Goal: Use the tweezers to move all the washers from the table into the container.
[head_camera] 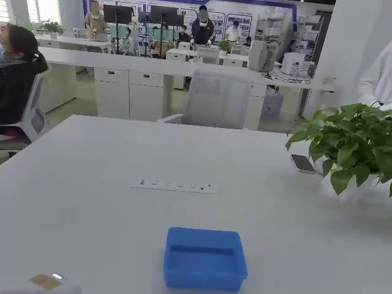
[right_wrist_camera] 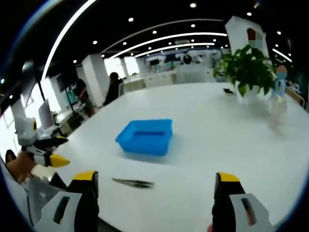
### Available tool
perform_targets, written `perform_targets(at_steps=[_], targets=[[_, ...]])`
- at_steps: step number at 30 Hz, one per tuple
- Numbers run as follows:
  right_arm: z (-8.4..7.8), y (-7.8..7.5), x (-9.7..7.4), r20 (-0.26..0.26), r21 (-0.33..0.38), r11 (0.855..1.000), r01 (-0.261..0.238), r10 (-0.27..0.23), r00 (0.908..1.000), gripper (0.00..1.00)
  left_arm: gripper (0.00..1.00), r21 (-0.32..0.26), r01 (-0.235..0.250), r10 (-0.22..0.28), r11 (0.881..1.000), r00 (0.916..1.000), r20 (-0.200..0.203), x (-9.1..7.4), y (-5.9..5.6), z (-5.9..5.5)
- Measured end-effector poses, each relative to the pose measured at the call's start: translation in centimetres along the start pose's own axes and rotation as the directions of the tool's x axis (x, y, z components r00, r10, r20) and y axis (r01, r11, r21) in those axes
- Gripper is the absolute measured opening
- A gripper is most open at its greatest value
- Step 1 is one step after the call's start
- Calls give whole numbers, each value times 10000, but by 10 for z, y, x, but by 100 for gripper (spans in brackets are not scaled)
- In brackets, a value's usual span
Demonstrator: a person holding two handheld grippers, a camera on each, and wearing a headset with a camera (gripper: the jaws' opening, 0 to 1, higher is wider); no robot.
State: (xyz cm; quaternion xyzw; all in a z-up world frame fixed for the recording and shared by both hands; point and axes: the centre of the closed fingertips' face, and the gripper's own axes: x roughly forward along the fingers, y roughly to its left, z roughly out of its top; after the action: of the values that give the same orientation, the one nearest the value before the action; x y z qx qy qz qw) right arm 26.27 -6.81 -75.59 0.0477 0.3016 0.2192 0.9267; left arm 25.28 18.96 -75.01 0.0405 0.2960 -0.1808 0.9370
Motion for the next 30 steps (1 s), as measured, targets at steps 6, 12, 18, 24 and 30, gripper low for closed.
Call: perform_targets(at_steps=[6,12,18,24,30], targets=[[-2,-1,-1,-33,40,10000,-57,57,10000,99,99,-13,-53,53,10000,10000,34,-1,0,2],[3,4,0,62,-112,9998,-170,171,9998,99,96,-51,175,-175,9998,9998,9,-2,-7,0],[8,3,0,219,-191,9997,-165,170,9996,98,95,48,61,-61,10000,9999,-100,-4,-7,-3],[6,0,-3,179,-280,9995,-112,117,9998,98,98,173,7,-5,9999,9999,-155,-7,-6,-3],[8,-5,-7,462,-74,10000,-61,65,9989,97,96,285,-79,86,9996,9996,-263,-9,-9,-4]])
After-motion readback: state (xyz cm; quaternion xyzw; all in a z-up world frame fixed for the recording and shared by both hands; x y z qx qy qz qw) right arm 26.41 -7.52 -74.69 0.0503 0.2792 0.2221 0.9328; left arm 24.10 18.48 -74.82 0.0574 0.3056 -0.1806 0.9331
